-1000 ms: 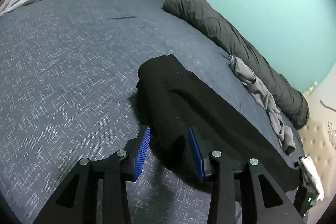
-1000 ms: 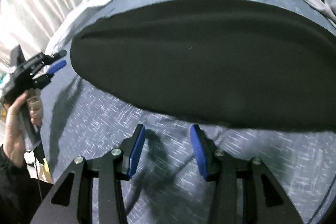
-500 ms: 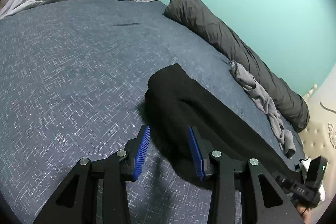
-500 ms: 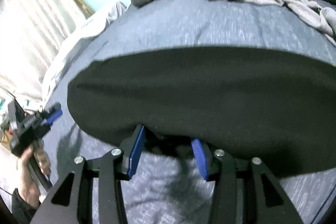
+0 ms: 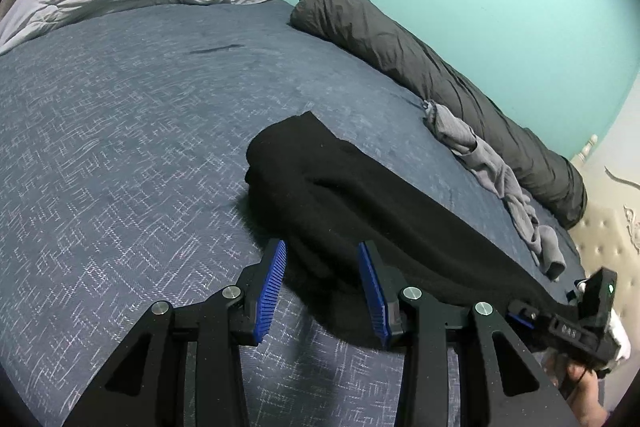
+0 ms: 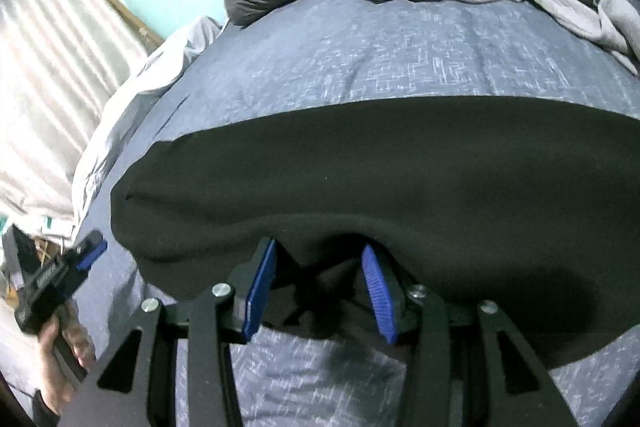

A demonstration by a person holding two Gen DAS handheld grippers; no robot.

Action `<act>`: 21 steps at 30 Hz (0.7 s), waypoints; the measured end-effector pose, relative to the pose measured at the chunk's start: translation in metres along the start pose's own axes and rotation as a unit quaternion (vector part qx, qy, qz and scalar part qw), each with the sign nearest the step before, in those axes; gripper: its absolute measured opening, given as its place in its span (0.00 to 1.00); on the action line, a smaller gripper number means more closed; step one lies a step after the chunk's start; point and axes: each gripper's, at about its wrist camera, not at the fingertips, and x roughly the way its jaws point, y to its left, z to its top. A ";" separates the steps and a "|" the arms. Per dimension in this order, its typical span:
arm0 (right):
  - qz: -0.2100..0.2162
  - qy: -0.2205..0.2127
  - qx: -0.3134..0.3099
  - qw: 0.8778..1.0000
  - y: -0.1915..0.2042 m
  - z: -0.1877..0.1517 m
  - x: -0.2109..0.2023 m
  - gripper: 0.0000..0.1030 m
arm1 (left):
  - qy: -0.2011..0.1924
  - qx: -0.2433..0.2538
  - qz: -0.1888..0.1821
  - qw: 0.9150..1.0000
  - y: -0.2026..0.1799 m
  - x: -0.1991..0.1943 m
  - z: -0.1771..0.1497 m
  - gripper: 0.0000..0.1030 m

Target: Fold clothes

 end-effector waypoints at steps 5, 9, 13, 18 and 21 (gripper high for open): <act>0.006 0.017 -0.041 0.999 0.012 -0.023 -0.003 0.44 | -0.001 -0.006 -0.003 1.000 0.002 -0.002 0.000 0.40; -0.005 0.035 -0.085 0.996 0.026 -0.036 0.011 0.44 | -0.001 -0.007 -0.003 1.000 0.003 -0.003 0.001 0.40; -0.019 0.048 -0.122 0.991 0.040 -0.046 0.027 0.44 | -0.001 -0.008 -0.004 1.000 0.004 -0.003 0.001 0.40; -0.037 0.044 -0.150 0.987 0.051 -0.045 0.044 0.45 | 0.000 -0.009 -0.003 1.000 0.006 -0.001 0.002 0.40; -0.053 0.043 -0.173 0.983 0.055 -0.045 0.046 0.28 | 0.001 -0.008 -0.002 1.000 0.006 0.000 0.003 0.40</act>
